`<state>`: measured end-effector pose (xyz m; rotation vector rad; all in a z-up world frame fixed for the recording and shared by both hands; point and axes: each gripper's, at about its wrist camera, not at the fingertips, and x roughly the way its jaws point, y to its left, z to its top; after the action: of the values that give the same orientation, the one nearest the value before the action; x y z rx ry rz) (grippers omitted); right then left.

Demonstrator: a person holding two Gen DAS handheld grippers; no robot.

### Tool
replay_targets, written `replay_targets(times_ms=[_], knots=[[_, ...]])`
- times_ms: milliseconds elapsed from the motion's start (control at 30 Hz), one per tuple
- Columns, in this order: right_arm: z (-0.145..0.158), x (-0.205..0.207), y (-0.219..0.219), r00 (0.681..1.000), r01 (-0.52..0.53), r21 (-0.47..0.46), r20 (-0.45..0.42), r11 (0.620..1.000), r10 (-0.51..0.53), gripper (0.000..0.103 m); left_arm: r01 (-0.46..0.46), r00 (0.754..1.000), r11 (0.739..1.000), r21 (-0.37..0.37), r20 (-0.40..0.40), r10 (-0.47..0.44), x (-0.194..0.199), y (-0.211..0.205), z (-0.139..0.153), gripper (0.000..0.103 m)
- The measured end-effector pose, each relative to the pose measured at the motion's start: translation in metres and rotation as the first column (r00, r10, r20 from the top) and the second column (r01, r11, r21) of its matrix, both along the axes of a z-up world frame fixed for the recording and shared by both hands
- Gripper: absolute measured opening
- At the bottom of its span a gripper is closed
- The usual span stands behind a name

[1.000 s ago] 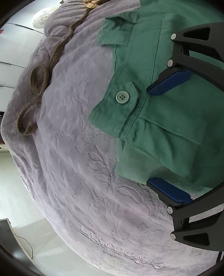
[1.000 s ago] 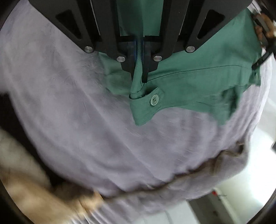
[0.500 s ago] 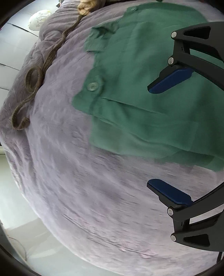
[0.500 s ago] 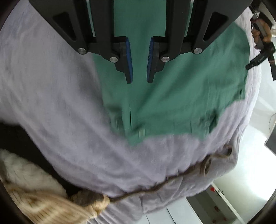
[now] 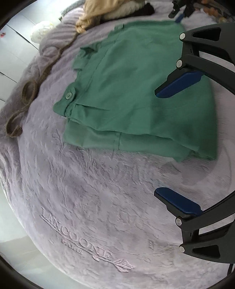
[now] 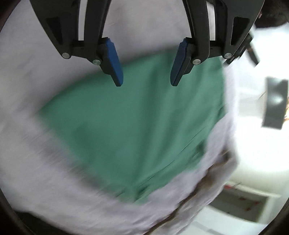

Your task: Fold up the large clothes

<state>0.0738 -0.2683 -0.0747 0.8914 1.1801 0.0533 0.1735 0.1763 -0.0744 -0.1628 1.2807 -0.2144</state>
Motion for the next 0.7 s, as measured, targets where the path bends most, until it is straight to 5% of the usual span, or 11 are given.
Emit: replay_targets(times_ms=[167,333,400,467,533,567,633,700], knots=[[-0.048,0.005,0.117,0.99,-0.115,0.259,-0.049,0.959,0.132,0.058,0.053,0.999,0.996,-0.075,0.002,-0.053,-0.011,0.017,0.009,0.1],[-0.078,0.02,0.174,0.995,-0.053,0.384,-0.057,0.922,0.081,0.058,0.132,0.991,0.984,-0.122,0.003,-0.132,-0.015,0.008,0.007,0.099],[-0.082,0.025,0.186,0.997,-0.035,0.397,-0.052,0.917,0.061,0.058,0.163,0.986,0.976,-0.142,0.004,-0.164,-0.017,0.0,0.005,0.088],[-0.083,0.031,0.195,0.998,-0.02,0.383,-0.048,0.924,0.042,0.058,0.194,0.98,0.967,-0.164,-0.01,-0.198,-0.017,-0.008,0.001,0.063],[-0.083,0.034,0.195,0.998,0.006,0.371,-0.065,0.928,0.02,0.044,0.218,0.973,0.958,-0.186,-0.033,-0.228,-0.018,-0.013,-0.005,0.042],[-0.085,0.036,0.195,0.996,0.016,0.354,-0.09,0.935,0.017,0.014,0.224,0.971,0.958,-0.177,-0.042,-0.235,-0.018,-0.015,-0.007,0.033],[-0.083,0.036,0.191,0.996,0.02,0.361,-0.091,0.932,0.013,0.008,0.224,0.969,0.956,-0.192,-0.064,-0.24,-0.016,-0.013,-0.011,0.009],[-0.066,0.034,0.191,0.999,-0.03,0.344,-0.025,0.939,0.041,0.007,0.204,0.972,0.942,-0.265,-0.061,-0.228,-0.017,-0.003,-0.004,0.006]])
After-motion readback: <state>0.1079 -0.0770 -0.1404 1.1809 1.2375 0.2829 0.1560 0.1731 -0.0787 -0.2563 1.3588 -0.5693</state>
